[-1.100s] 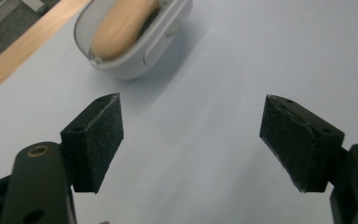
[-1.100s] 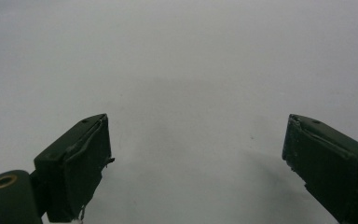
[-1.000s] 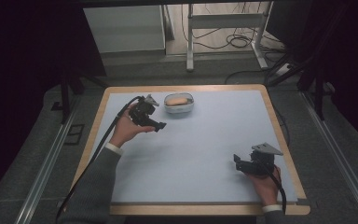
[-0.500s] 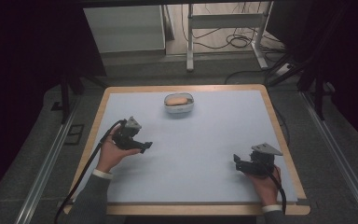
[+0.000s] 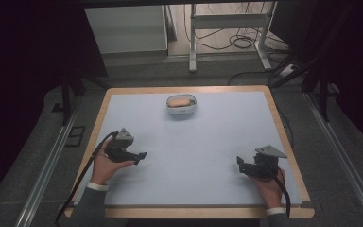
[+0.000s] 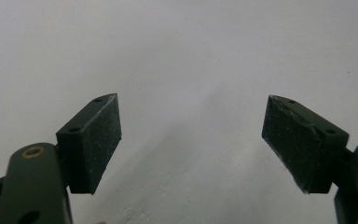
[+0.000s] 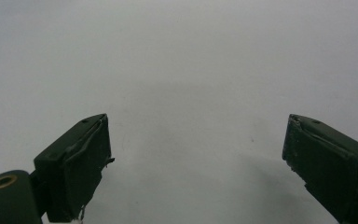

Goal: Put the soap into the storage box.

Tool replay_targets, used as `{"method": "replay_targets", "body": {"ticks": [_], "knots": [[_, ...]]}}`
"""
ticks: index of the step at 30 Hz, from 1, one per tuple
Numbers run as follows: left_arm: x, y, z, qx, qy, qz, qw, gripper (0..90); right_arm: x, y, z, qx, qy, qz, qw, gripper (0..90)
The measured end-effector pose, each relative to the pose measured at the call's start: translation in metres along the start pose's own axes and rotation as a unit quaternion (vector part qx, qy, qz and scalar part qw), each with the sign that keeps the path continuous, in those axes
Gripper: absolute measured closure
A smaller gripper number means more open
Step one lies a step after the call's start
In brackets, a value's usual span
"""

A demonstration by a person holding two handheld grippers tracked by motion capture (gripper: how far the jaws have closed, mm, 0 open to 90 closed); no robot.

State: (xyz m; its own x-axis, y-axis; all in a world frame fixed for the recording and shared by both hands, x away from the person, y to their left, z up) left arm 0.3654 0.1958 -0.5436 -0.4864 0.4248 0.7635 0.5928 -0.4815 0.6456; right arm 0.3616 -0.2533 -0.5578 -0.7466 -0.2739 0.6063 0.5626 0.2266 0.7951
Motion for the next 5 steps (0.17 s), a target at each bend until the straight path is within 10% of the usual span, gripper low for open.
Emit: {"method": "replay_targets", "body": {"ticks": [5], "knots": [[0.0004,-0.0026,0.0009,0.008,-0.004,-0.003,1.0000,19.8,0.0015,0.0003,0.0005,0.000,0.011,-0.006,0.9999,6.9]]}}
Point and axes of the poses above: each handheld gripper's, and its own axes: x roughly backward along the jaws, y roughly out of its top, z roughly to its left, the point moved 5 cm from there along -x, roughly forward along the jaws, and after that the axes turned 2 degrees about z, right-handed, at the moved point
